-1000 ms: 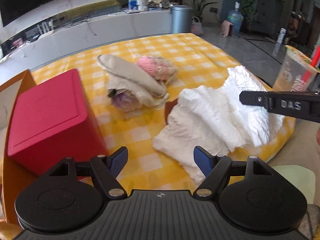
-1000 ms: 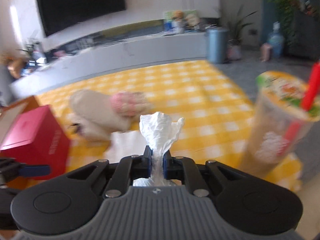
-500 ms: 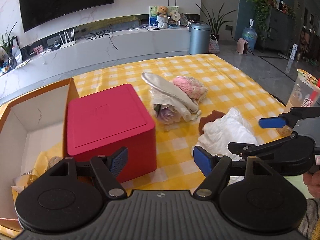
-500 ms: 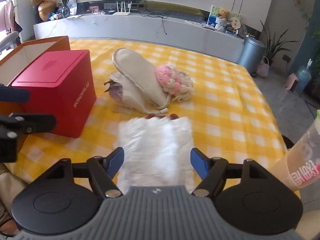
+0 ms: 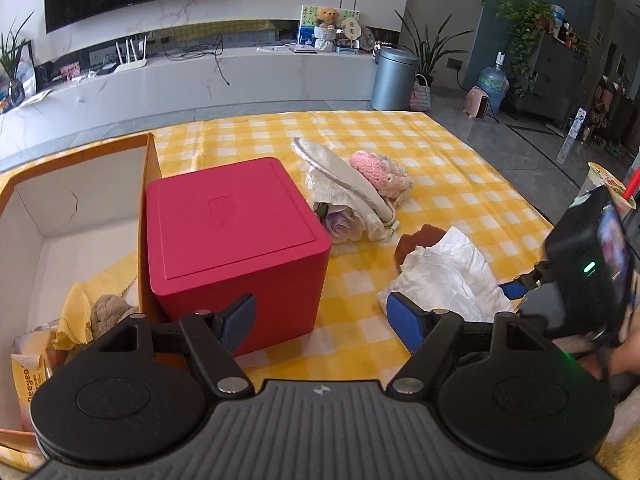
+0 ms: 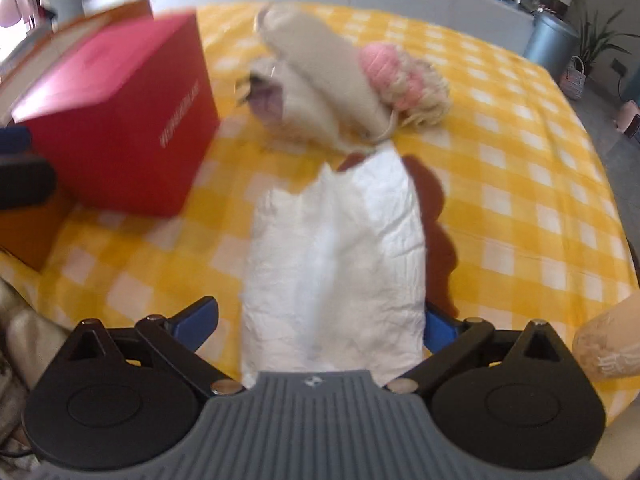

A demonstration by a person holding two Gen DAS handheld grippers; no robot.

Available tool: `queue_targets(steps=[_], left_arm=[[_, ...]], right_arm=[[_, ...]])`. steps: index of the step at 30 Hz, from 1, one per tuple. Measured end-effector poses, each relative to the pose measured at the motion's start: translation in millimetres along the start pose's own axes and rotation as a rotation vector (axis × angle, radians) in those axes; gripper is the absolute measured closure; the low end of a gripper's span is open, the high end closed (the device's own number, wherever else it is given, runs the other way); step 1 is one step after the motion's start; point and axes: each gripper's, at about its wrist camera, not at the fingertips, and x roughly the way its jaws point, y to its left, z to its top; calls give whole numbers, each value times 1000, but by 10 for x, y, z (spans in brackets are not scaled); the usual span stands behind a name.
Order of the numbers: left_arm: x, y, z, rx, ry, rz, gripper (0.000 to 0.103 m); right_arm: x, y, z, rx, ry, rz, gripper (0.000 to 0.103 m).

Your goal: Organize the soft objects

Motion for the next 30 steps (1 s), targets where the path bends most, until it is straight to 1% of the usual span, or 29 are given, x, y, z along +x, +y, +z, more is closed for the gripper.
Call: queue_targets(steps=[1,2,3,4,6,7,8,9,13,14,15,17,19,21,23,25,26,28,30], left_arm=[[3,11,4,-6,3,2,16],[4,23,9,-12,5,4,16],[-7,39,9,-15,6,6,16],[-19,49,9,-16,4,6,16],[-43,60,11,-19,1,10,16],[-55,62,10,-22,0,13,16],[-63,63,7,-23,-1,17,16],[-64,60,4,-24,1,22,16],[-36,8,-14,2,20,72,16],[-47,-6,-21,10,17,76,16],[-62,-15,-23,16,13,76,16],[-94,-30,-22,19,2,73,16],[-119,-44,-15,13,-10,64,16],[-123,-66,-5,2,-14,43,16],[-111,-96,1,-12,-12,12,16],[-55,-159,10,-26,-1,-31,16],[-16,-195,17,-31,7,-51,15],[88,-284,32,-43,31,-92,15],[224,-388,40,-63,48,-141,14]], right_arm=[[50,60,6,-31,20,-35,3],[67,114,4,-63,26,-62,7],[62,156,-5,-89,25,-89,15],[49,171,-12,-99,22,-111,18],[9,134,-22,-84,10,-133,35],[-21,100,-28,-66,1,-142,40],[-74,50,-44,-47,-8,-150,52],[-97,-21,-33,-27,-16,-146,58],[-184,-127,-58,20,-64,-61,70],[-221,-131,-66,22,-80,-30,76],[-260,-133,-69,26,-107,16,87],[-404,-171,-87,39,-181,120,87],[-581,-249,-118,73,-276,196,87],[-761,-334,-168,123,-359,241,87],[-928,-466,-221,200,-441,245,87],[-1059,-570,-267,262,-501,184,87],[-1109,-611,-287,276,-511,121,87],[-1158,-645,-326,272,-488,-5,87],[-1133,-686,-371,269,-465,-66,87]])
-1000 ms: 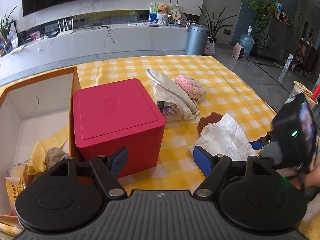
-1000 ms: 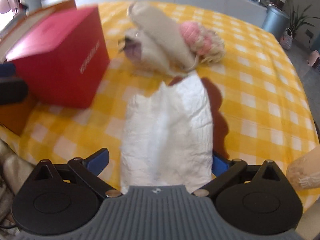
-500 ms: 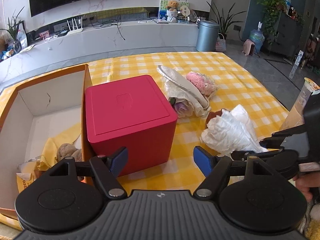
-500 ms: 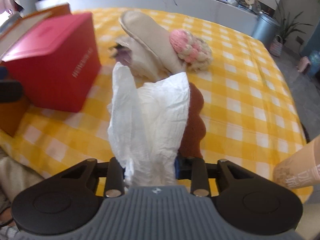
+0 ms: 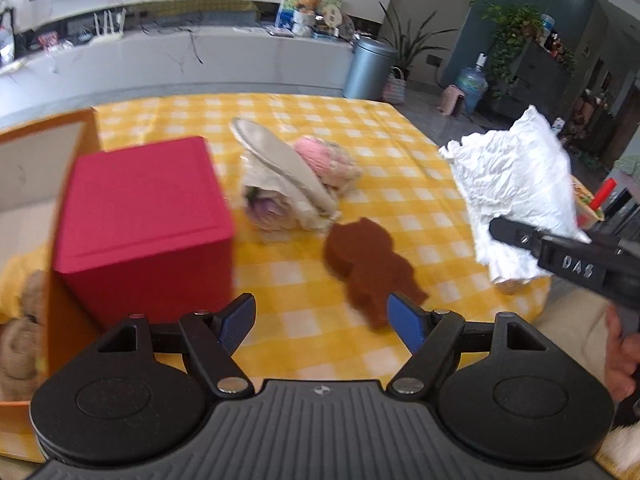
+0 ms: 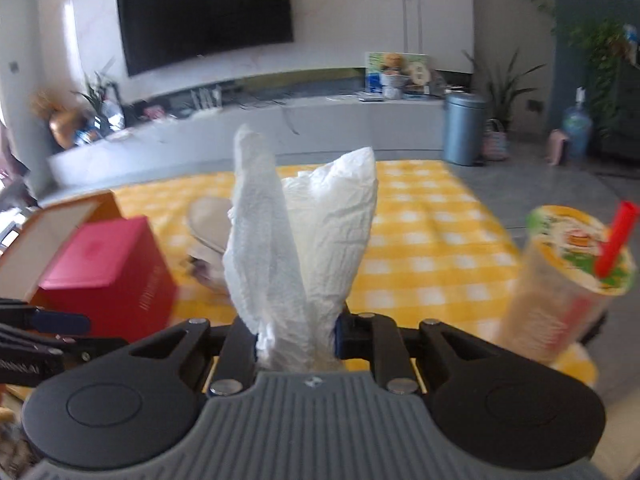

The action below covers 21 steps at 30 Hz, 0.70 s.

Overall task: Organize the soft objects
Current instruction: 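Lift the white paper with the right gripper while left reaches the brown sponge, then grasp the brown sponge bear with the left gripper while right holds the paper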

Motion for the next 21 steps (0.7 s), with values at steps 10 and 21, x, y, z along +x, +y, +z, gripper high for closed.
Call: queue_targets(steps=[10,21], left_arm=[[718,-386,124,-30,53,24,14],[1389,-556,195,0,69,220,0]], right_arm=[[290,-271,-170,43,144,-123,87],[345,-321,-271,32,173,-125,87]])
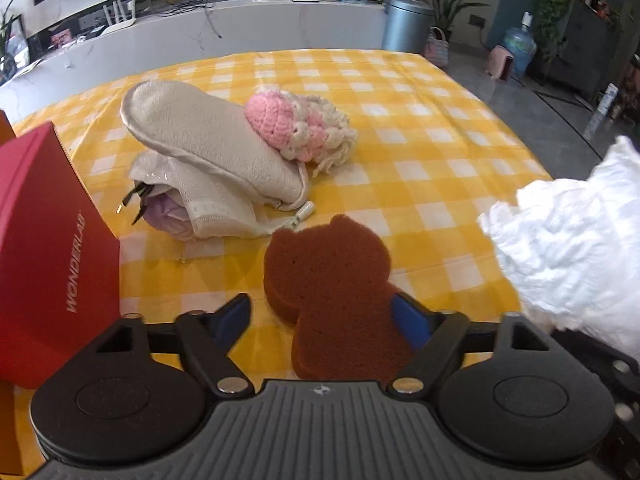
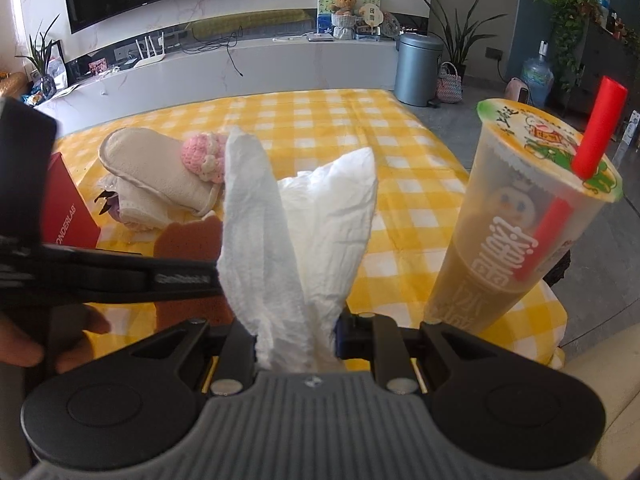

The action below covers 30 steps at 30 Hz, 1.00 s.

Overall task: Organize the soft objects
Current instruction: 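Grasp the brown sponge bear with the left gripper while right holds the paper, then carry the sponge in the left gripper while right carries the paper to the box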

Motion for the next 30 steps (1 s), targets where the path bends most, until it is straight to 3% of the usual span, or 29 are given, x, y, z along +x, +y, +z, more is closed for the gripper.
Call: queue_targets(steps=[4,8,11,12,14,16,18,21,30], left_arm=[[70,23,-6,-48,-6,-67,0],[175,26,24,-100,41,-138,0],[174,-24,26,-69,28,-131,1],[148,-19,16,-82,19,-164,10],[97,20,6,-113,18,-229,49],[34,31,14,-140,21,-251,61],[-51,10,14,-121,-16,-186,63],[-203,11,6,-65,-86,-158,63],[-754,189,67,-31,-170,-195,63]], right_arm=[[10,30,10,-19,0,17,87],[27,29,8,-22,4,8,86],[40,17,2,-19,10,-6,86],[44,26,5,-17,12,-8,86],[51,29,6,-17,14,-2,86],[57,47,5,-25,15,-1,86],[71,74,10,-37,21,0,85],[68,113,13,-58,17,4,86],[-53,154,47,-54,-38,51,86]])
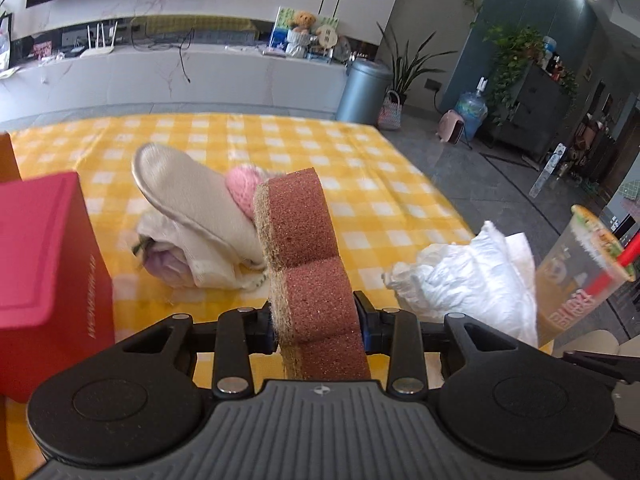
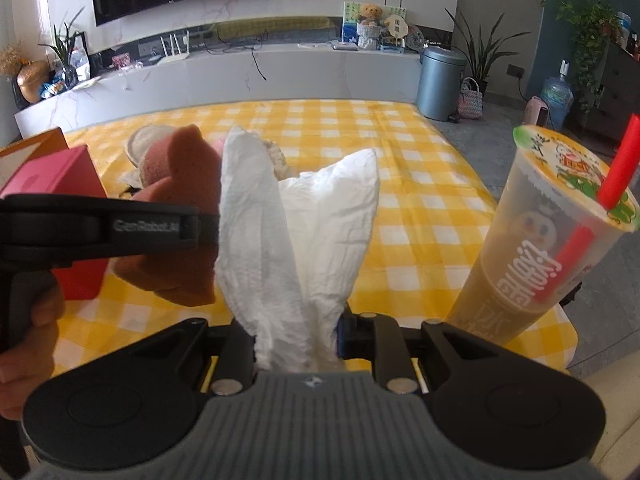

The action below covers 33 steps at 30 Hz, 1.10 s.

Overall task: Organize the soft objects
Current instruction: 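Carry the sponge in the left gripper while right carries the paper to the box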

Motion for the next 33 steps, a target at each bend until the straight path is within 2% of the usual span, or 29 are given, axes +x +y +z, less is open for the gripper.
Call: queue_targets(steps=[4,9,13,17,22,26,31,33], left_arm=[[-297,52,121,12,-48,-16,63],[-787,265,295,13,-110,-11,63],[-1270,617,417,14,-182,44,63],[-1758,1123,465,-39,-256,130,63],[-2142,1735,455,-109,-251,218,63],[-2297,2197,399,-194,-252,252,63],[-2395,2770,253,-269,-227,241,63],[-2379,2913,203,-247,-220,242,63]], right_arm=[[-152,53,51,20,-64,59,86],[-400,258,179,22,-173,173,86],[-659,503,295,25,-276,259,86],[-870,826,408,30,-327,356,86],[-1057,1391,574,23,-338,481,86],[-1075,1993,680,-39,-314,531,86],[-789,2690,716,-84,-215,550,86],[-561,2935,743,-78,-140,552,86]])
